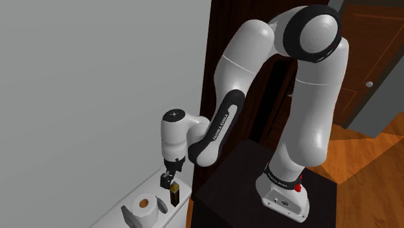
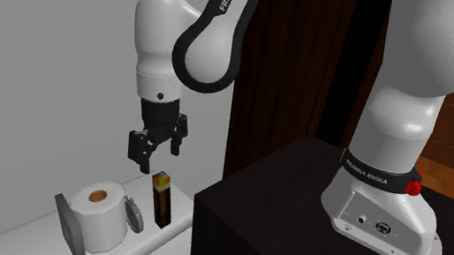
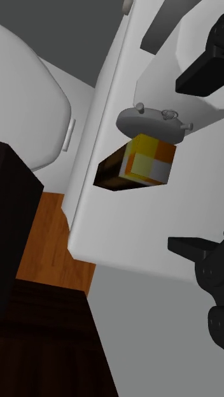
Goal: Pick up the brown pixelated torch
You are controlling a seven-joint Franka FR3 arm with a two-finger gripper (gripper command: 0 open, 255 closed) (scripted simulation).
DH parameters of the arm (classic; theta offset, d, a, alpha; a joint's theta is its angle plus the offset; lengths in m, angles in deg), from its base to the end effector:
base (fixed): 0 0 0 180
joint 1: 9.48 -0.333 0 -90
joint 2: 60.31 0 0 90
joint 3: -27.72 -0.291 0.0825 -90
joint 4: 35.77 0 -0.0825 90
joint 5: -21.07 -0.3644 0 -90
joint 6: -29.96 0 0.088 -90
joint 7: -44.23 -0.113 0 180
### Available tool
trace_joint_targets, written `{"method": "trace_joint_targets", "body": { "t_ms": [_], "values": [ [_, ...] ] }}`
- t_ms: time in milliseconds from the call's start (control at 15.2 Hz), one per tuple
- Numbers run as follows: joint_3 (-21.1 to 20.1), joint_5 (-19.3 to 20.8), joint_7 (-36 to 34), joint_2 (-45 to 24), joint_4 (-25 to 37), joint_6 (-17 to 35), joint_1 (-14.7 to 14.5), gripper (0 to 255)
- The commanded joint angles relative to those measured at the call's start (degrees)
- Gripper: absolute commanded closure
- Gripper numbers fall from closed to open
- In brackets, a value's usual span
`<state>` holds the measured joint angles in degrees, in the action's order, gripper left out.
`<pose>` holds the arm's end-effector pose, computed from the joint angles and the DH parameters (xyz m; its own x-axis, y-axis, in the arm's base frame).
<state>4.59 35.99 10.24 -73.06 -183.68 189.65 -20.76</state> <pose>0.3437 0.2608 0.1762 0.9707 0.2399 0.0116 0.2399 -0.9708 -0.0014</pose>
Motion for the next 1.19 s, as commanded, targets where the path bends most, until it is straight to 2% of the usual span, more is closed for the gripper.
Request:
{"method": "trace_joint_targets", "body": {
  "t_ms": [0, 396, 528, 594, 1122],
  "values": [
    [1.46, 2.76, -2.5, -2.59, 1.1, 1.27, -1.68, 0],
    [6.51, 8.5, -6.87, -8.17, 2.57, 5.26, -5.52, 0],
    [7.04, 8.93, -7.21, -8.7, 2.73, 5.65, -5.95, 0],
    [6.98, 8.85, -6.96, -8.65, 2.75, 5.58, -5.73, 255],
    [7.01, 8.88, -6.99, -8.68, 2.77, 5.6, -5.76, 255]
  ]
}}
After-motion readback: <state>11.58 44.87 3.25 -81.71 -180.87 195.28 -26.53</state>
